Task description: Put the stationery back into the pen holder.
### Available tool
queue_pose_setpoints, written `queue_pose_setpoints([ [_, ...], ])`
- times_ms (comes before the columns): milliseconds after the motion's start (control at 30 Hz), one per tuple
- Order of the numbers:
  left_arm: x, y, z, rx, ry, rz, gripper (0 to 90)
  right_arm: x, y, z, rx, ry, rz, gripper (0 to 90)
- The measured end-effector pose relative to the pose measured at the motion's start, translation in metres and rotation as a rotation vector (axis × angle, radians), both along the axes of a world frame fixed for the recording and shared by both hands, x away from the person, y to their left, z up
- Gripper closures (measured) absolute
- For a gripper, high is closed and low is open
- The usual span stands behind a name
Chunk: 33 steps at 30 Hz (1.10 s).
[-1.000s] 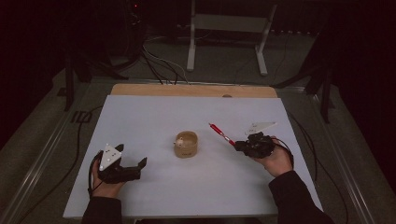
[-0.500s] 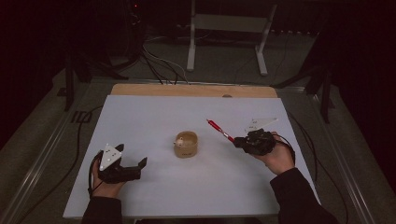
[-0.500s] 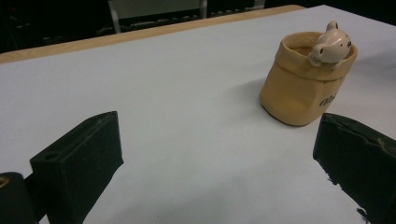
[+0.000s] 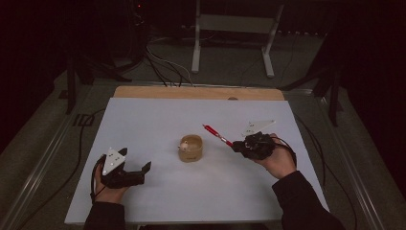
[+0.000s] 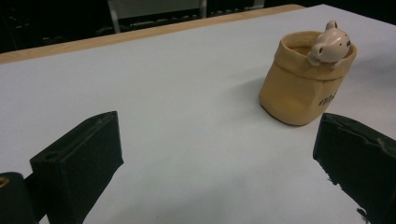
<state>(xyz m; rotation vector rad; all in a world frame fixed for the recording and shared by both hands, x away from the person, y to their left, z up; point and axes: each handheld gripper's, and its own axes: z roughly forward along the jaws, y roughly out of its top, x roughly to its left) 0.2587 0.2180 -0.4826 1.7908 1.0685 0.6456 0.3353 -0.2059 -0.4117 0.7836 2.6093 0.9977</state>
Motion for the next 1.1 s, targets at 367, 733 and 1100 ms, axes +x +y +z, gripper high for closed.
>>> queue_pose_setpoints([
  [367, 0.0, 0.0, 0.0, 0.001, -0.001, -0.001, 1.8, -0.001, 0.015, 0.005, -0.019, -0.007, 0.037, 80.8],
  [733, 0.0, 0.0, 0.0, 0.002, -0.001, 0.0, 1.8, -0.001, 0.024, 0.007, -0.043, -0.007, 0.053, 80.8],
  [1100, 0.0, 0.0, 0.0, 0.003, 0.0, -0.003, 1.8, -0.001, 0.031, 0.009, -0.064, -0.006, 0.068, 80.8],
])
